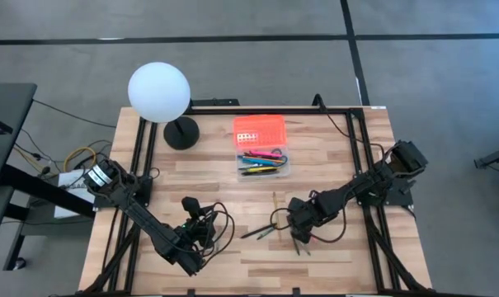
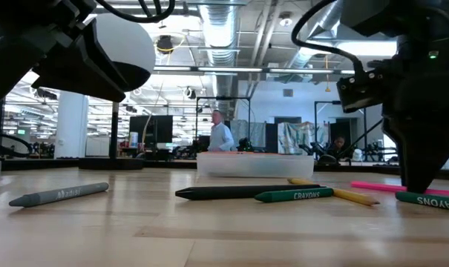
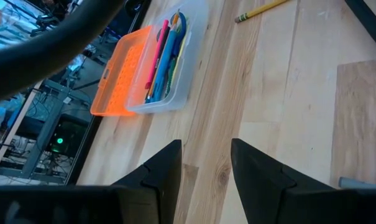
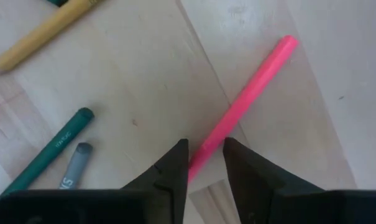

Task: Pick & place school supplies into a supply box
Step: Put the pink pencil into the orange supply box

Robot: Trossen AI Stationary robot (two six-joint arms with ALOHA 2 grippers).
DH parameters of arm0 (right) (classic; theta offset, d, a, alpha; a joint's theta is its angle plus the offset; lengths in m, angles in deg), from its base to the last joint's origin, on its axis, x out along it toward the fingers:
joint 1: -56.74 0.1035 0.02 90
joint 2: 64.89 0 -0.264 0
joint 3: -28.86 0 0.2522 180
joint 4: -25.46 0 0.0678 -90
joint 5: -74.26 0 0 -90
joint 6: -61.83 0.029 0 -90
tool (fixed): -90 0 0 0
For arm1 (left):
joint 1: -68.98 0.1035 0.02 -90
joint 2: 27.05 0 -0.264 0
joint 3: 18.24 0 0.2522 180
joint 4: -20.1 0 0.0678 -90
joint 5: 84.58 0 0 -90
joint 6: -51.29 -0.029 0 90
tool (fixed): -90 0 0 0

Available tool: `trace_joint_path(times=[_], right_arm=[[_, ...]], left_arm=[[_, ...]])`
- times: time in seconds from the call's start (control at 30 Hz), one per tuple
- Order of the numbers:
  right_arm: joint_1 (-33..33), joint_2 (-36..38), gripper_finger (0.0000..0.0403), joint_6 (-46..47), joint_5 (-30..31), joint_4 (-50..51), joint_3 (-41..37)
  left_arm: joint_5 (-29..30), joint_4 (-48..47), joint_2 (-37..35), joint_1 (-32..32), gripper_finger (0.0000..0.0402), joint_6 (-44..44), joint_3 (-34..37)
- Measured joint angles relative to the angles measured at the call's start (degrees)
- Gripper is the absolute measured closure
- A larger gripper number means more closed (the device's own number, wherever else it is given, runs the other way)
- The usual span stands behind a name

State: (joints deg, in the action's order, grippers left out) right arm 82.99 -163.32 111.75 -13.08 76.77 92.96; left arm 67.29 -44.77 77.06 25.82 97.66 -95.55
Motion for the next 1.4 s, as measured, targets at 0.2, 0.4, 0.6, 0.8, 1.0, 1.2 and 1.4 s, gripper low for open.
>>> trace_joint_path(times=[0.2, 0.4, 0.6, 0.8, 1.0, 1.2, 1.4], right_arm=[[-0.18, -0.02, 0.0367, -3.38, -0.15, 0.44, -0.10], [-0.14, -0.04, 0.0393, -8.26, 0.22, 0.51, -0.10], [-0.14, -0.07, 0.0397, -12.51, 0.26, 0.48, -0.10], [-0.12, 0.00, 0.0398, -20.26, 1.46, 0.52, -0.03], [0.02, -0.28, 0.0401, -28.85, 5.28, 1.60, 2.25], [-0.46, -0.46, 0.0402, -33.15, 13.34, 5.83, 6.48], [-3.53, -0.37, 0.0402, -36.21, 20.34, 11.22, 11.76]], left_arm=[[-0.02, -0.02, 0.00, 0.00, 0.0268, 0.00, 0.00], [-0.02, -0.01, 0.00, 0.01, 0.0268, -0.01, 0.00], [0.00, 0.00, 0.00, 0.04, 0.0268, 0.00, 0.00], [0.01, -0.02, 0.02, 0.04, 0.0268, -0.21, 0.00], [0.41, -0.02, 0.02, 0.04, 0.0268, -0.30, 0.00], [0.42, -0.09, 0.02, 0.04, 0.0268, -0.44, 0.00], [0.48, -0.24, 0.02, 0.04, 0.0268, -0.44, 0.00]])
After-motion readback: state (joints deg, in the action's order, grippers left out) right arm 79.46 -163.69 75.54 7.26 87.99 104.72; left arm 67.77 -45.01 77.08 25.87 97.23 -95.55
